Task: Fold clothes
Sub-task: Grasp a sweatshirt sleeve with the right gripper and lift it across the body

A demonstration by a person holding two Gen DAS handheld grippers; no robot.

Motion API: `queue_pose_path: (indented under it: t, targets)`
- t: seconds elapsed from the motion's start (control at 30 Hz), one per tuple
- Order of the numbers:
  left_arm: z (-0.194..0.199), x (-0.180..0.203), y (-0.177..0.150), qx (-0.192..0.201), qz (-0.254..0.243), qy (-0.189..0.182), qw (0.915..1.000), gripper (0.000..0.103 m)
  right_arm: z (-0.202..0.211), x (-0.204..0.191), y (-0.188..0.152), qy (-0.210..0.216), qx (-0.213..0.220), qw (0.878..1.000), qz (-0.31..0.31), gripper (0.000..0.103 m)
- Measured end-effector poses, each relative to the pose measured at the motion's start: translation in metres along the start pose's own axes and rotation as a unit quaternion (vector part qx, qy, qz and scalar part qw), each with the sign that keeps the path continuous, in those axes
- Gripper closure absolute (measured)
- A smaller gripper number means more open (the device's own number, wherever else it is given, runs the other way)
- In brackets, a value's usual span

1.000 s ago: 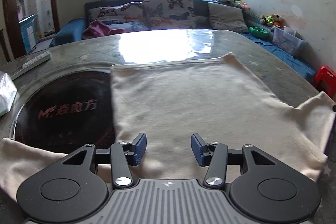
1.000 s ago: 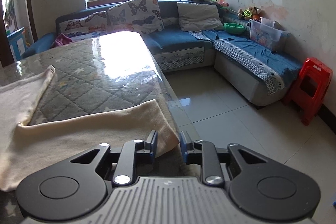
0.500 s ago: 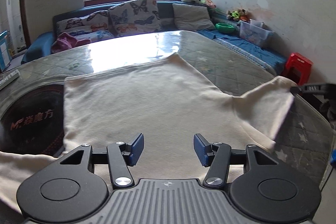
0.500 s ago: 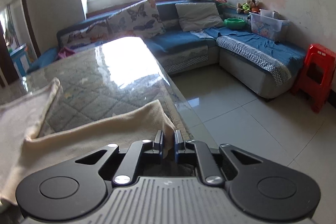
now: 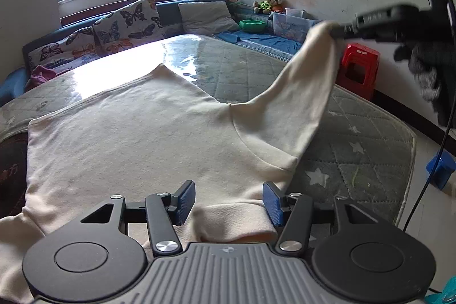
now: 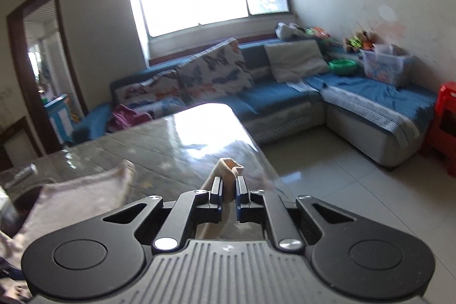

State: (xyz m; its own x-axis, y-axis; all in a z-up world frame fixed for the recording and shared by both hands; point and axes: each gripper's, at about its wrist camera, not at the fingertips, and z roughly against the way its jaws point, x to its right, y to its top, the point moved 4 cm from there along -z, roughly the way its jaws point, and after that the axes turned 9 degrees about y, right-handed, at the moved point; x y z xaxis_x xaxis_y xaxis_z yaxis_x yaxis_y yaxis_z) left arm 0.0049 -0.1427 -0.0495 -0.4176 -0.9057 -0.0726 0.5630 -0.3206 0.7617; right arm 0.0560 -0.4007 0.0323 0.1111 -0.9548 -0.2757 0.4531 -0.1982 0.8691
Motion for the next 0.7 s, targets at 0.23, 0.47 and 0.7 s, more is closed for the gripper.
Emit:
queue_pose_path:
  t: [0.23,0.47,0.7]
  targets:
    - [0.013,-0.021,-0.001,0.014,0.027,0.009,0.9995,0.047,0.009,-0.061,0.024,0.070,0.009,0.996,0.050,0.096]
    - [0.032,-0.062,-0.015,0.028,0.076,0.040,0.9959,0.047,-0.001,-0.154,0.026,0.155,-0.011,0.981,0.116,0.096]
    - [0.043,-0.092,-0.033,0.026,0.115,0.060,0.9912,0.047,-0.030,-0.230,-0.006,0.223,-0.063,0.961,0.154,0.096]
